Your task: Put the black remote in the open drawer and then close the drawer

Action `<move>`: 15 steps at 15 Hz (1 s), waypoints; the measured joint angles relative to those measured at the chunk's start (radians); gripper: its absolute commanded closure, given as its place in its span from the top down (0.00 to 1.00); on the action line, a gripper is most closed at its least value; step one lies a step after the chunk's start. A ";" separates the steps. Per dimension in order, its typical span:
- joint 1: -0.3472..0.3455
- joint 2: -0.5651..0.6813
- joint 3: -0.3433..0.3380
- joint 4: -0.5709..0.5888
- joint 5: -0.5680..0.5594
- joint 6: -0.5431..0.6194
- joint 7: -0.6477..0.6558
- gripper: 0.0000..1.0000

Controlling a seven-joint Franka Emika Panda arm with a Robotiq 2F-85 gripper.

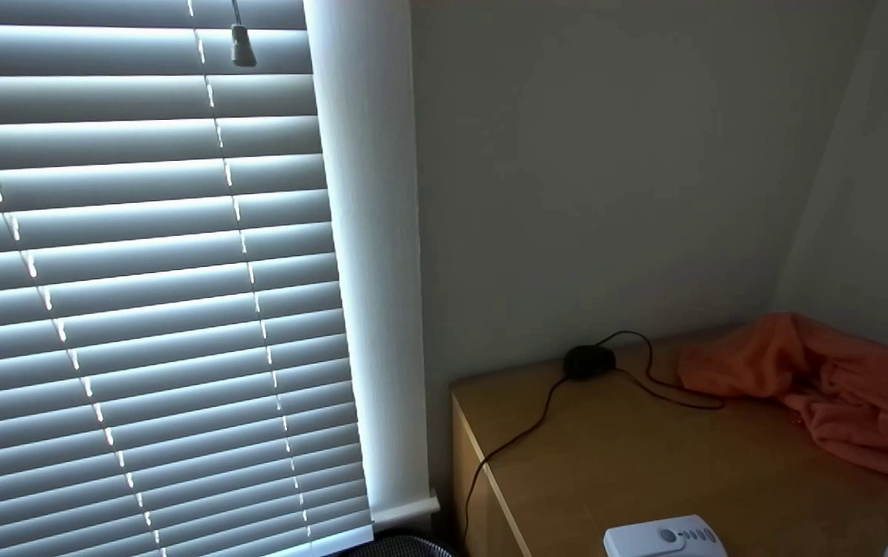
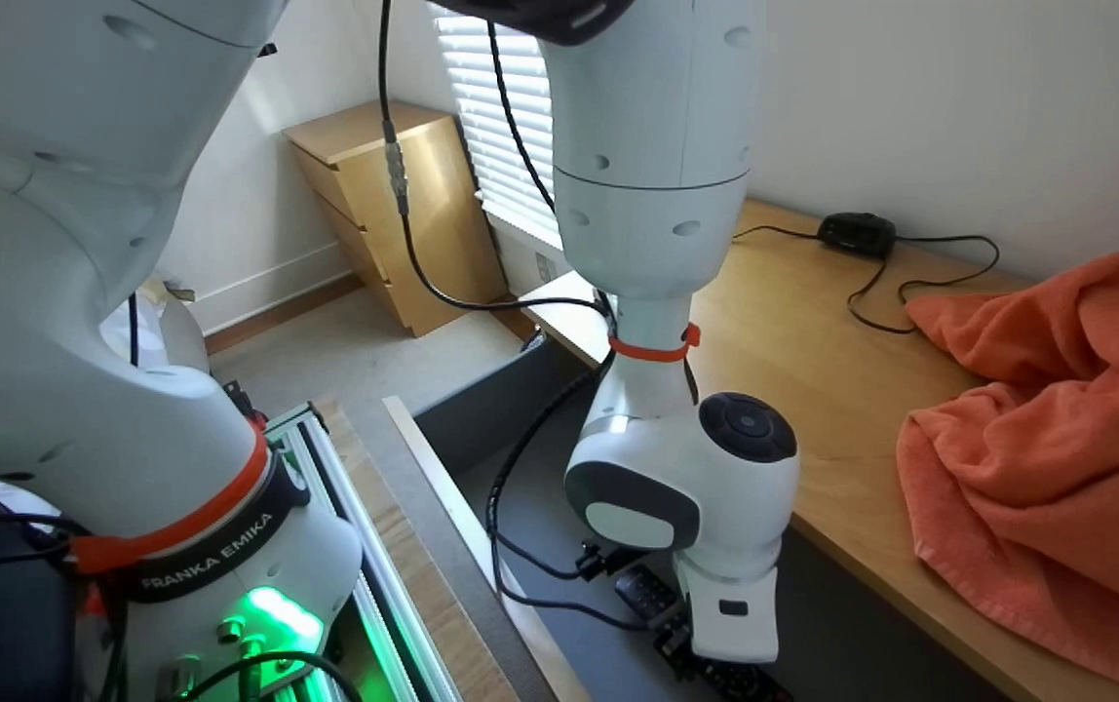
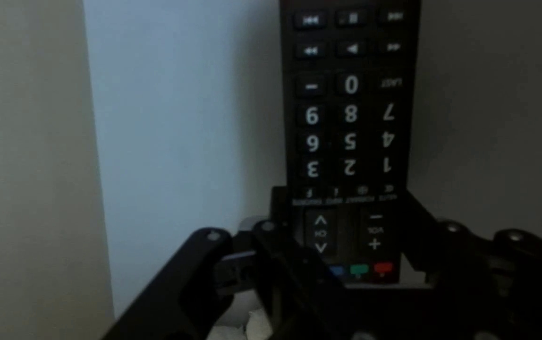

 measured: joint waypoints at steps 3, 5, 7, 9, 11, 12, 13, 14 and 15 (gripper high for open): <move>-0.010 0.034 0.000 0.034 0.000 0.000 -0.013 0.31; -0.013 0.052 0.001 0.052 0.000 0.000 -0.029 0.31; -0.017 0.064 0.001 0.064 0.000 0.000 -0.042 0.31; -0.020 0.066 0.002 0.068 0.000 0.000 -0.049 0.31; -0.021 0.069 0.002 0.072 0.000 0.000 -0.055 0.83; -0.022 0.072 0.002 0.076 0.000 0.000 -0.058 0.88; -0.022 0.076 0.002 0.079 0.000 0.000 -0.061 0.95; -0.022 0.078 0.000 0.080 0.000 -0.002 -0.064 1.00; -0.022 0.078 -0.002 0.080 0.000 -0.005 -0.068 1.00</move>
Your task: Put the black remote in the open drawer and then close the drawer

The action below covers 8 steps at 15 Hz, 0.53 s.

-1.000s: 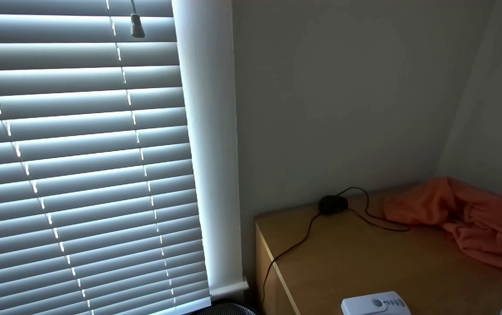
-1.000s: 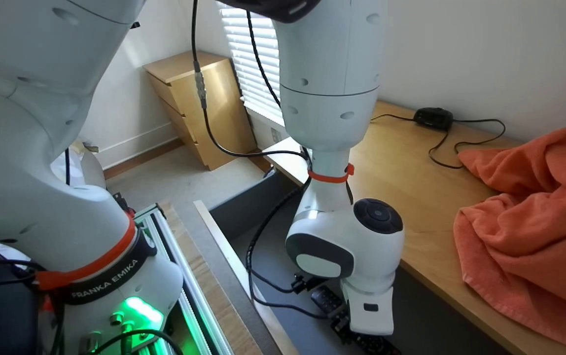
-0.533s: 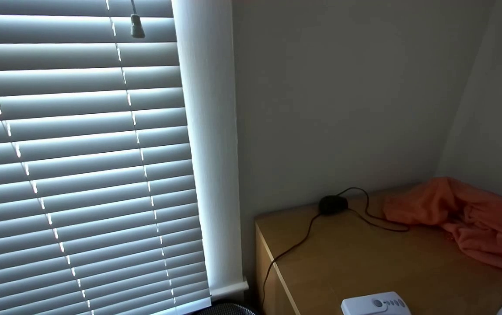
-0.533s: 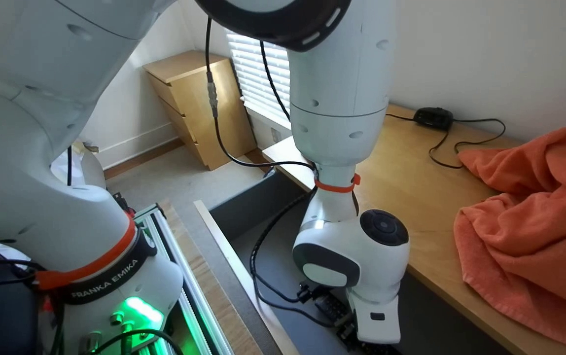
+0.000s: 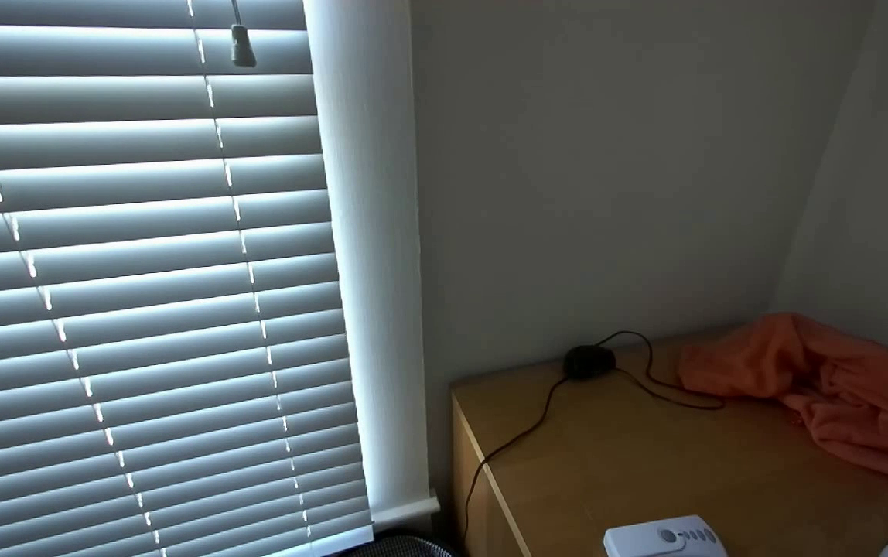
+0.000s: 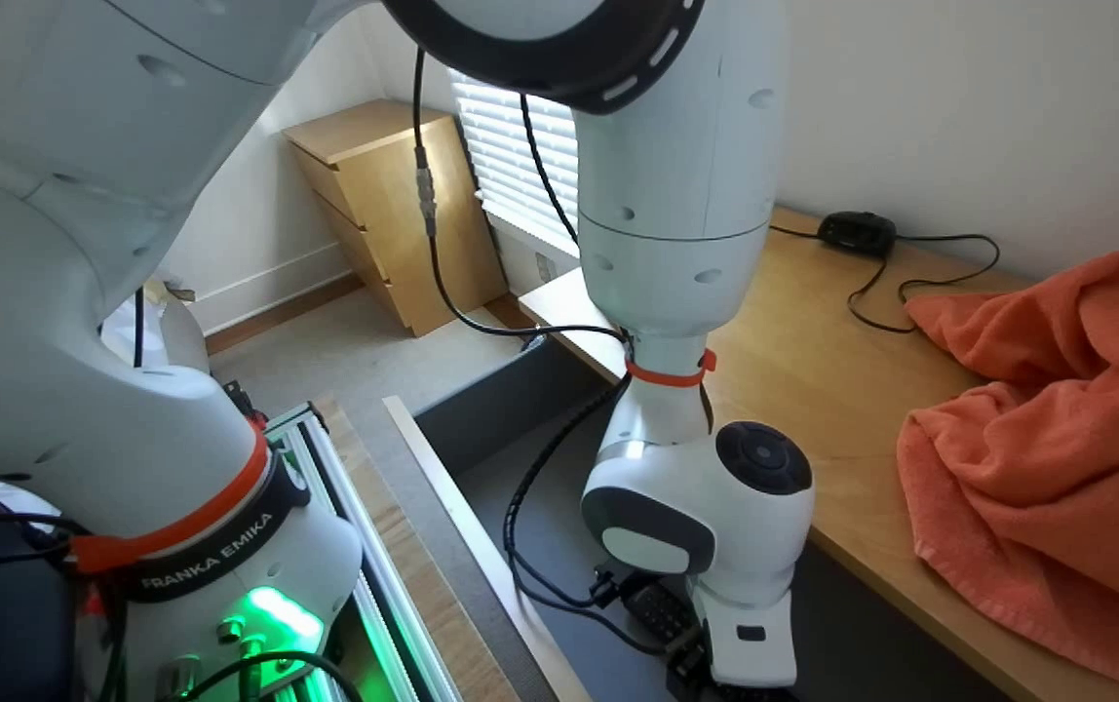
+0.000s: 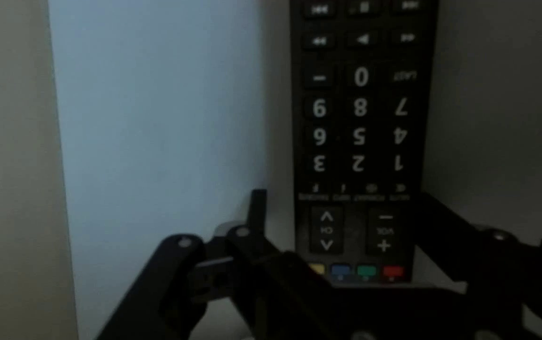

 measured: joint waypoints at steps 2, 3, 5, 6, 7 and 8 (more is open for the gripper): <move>0.000 -0.004 -0.003 -0.003 0.000 -0.001 -0.013 1.00; 0.000 -0.009 -0.004 -0.005 0.000 -0.001 -0.018 1.00; 0.001 -0.029 -0.008 -0.018 0.000 -0.001 -0.028 1.00; 0.001 -0.044 -0.010 -0.030 0.000 -0.001 -0.034 1.00; 0.001 -0.062 -0.013 -0.044 0.000 -0.001 -0.039 1.00; 0.002 -0.082 -0.016 -0.061 0.000 -0.001 -0.046 1.00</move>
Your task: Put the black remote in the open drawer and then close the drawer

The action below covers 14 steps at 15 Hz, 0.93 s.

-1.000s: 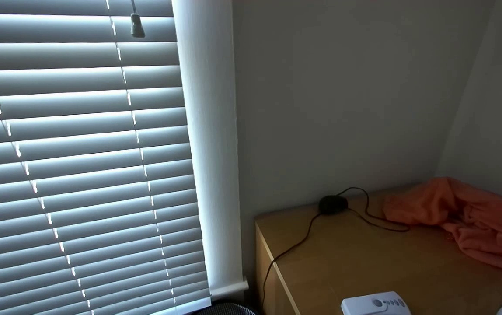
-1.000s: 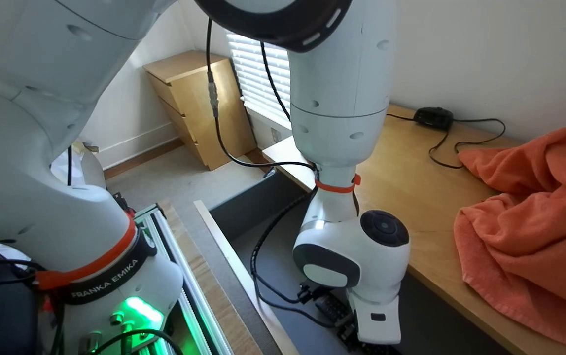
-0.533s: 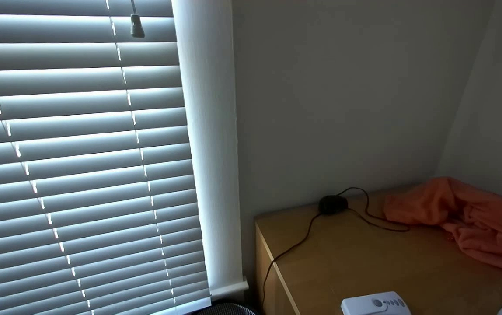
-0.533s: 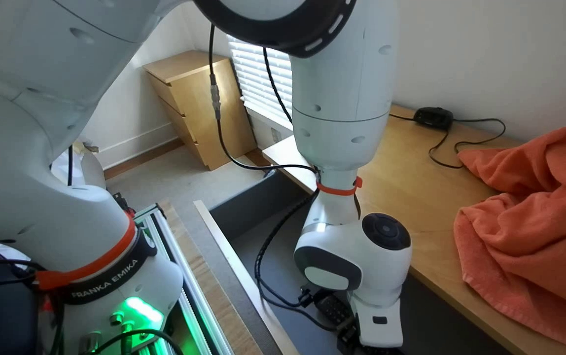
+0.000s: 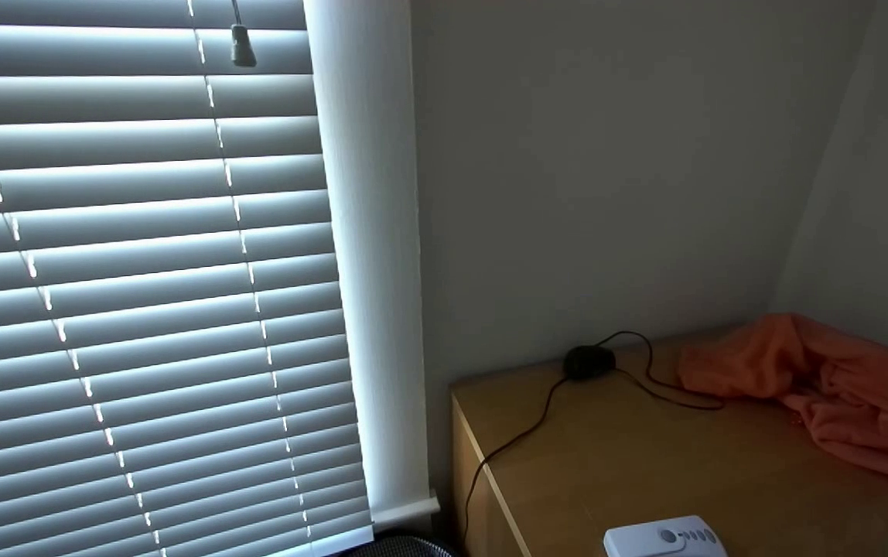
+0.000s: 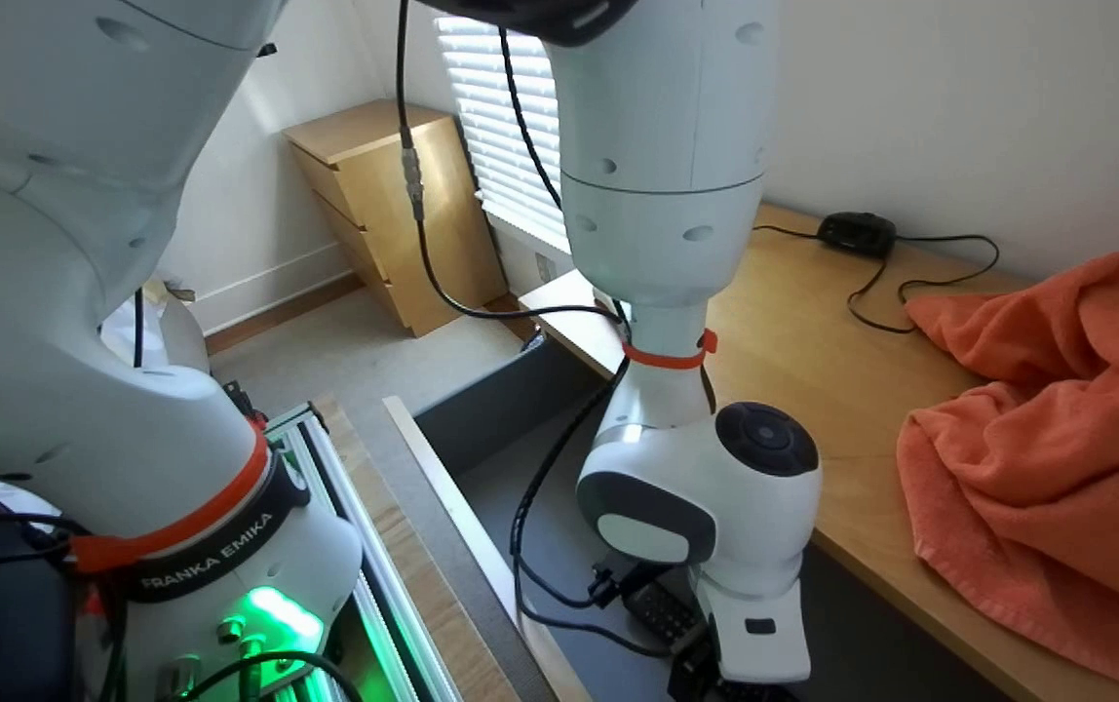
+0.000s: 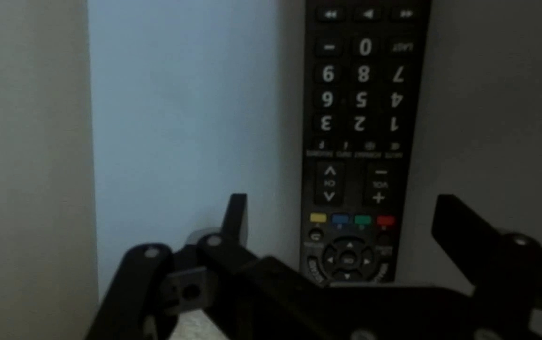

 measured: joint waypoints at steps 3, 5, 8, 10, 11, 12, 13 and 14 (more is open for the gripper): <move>0.015 -0.063 -0.028 -0.055 0.000 -0.001 -0.012 1.00; 0.038 -0.107 -0.063 -0.093 0.000 -0.005 -0.013 1.00; 0.070 -0.179 -0.114 -0.151 0.000 -0.011 -0.026 1.00; 0.097 -0.225 -0.154 -0.183 0.000 -0.031 -0.042 1.00; 0.118 -0.246 -0.181 -0.196 0.000 -0.044 -0.048 1.00; 0.141 -0.264 -0.209 -0.208 -0.001 -0.058 -0.052 1.00; 0.166 -0.280 -0.238 -0.217 -0.003 -0.074 -0.056 1.00; 0.188 -0.294 -0.264 -0.225 -0.005 -0.086 -0.062 1.00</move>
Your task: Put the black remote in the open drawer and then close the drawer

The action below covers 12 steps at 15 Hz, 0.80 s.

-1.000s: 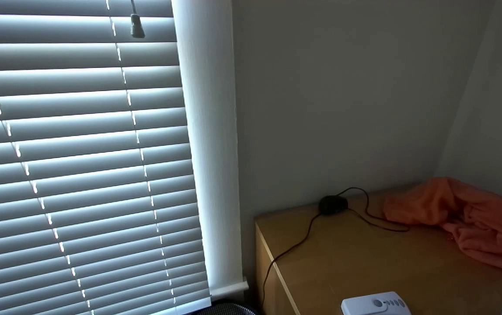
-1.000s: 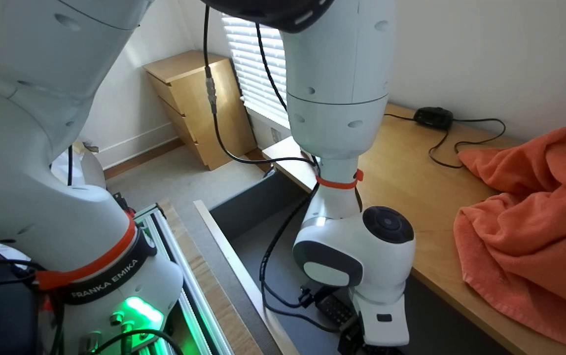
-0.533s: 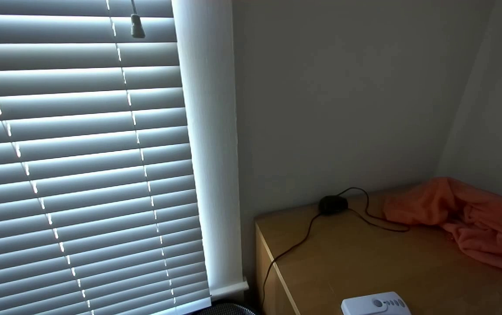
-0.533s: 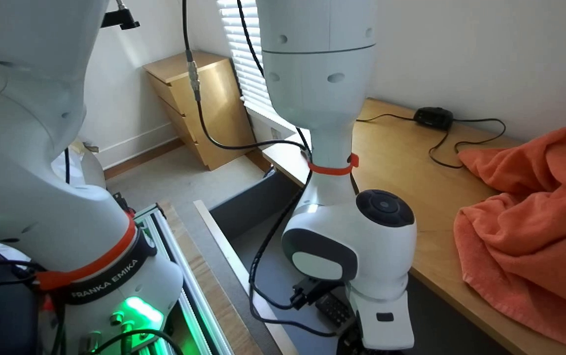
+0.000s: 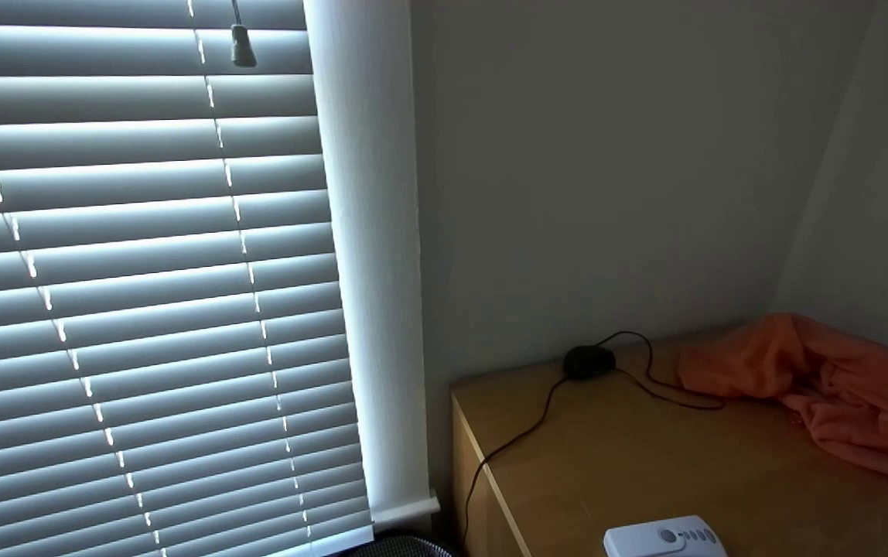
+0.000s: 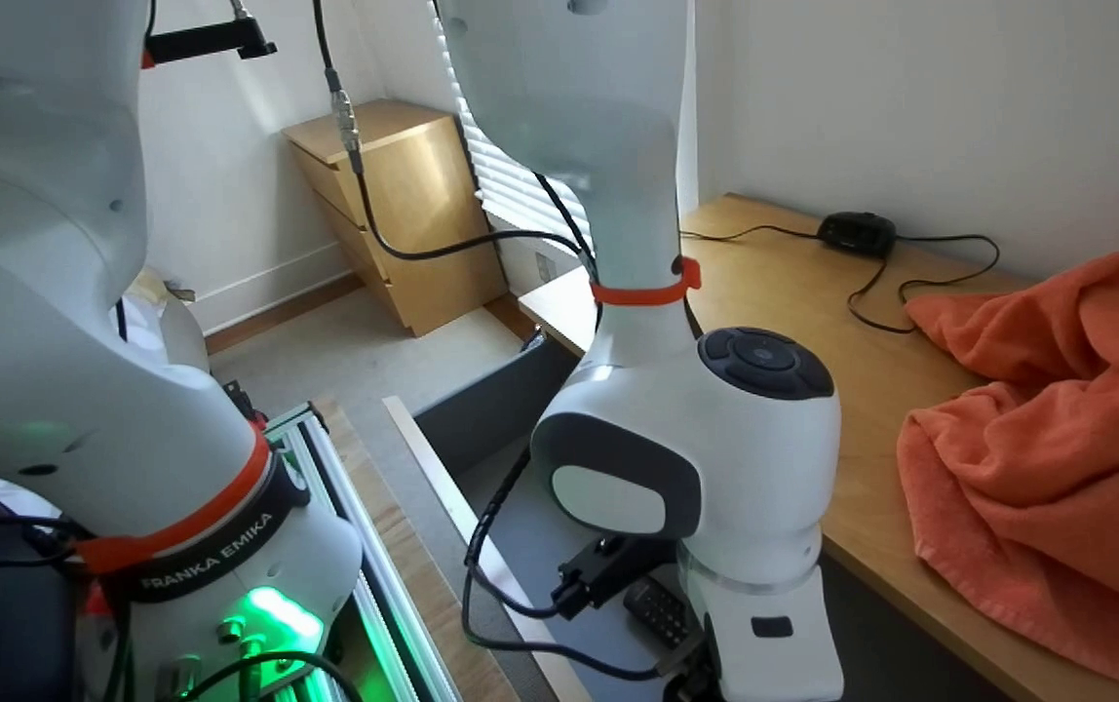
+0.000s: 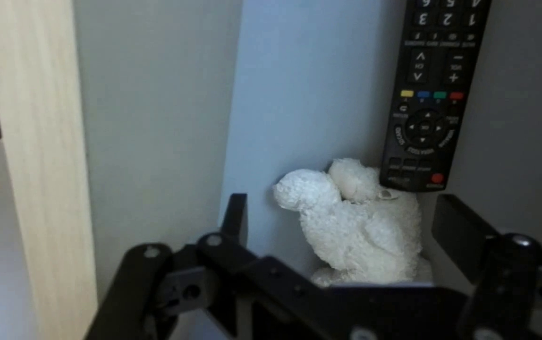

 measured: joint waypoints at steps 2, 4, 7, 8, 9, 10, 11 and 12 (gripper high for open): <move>0.040 -0.026 -0.046 -0.012 -0.003 -0.033 -0.012 1.00; 0.054 -0.044 -0.062 -0.017 -0.003 -0.051 -0.016 1.00; 0.055 -0.049 -0.063 -0.019 -0.003 -0.054 -0.018 1.00; 0.055 -0.048 -0.063 -0.019 -0.003 -0.054 -0.018 1.00; 0.055 -0.049 -0.063 -0.018 -0.004 -0.053 -0.023 1.00; 0.055 -0.051 -0.068 -0.018 -0.008 -0.053 -0.033 1.00; 0.057 -0.059 -0.081 -0.020 -0.021 -0.053 -0.050 1.00; 0.064 -0.069 -0.105 -0.027 -0.041 -0.053 -0.068 1.00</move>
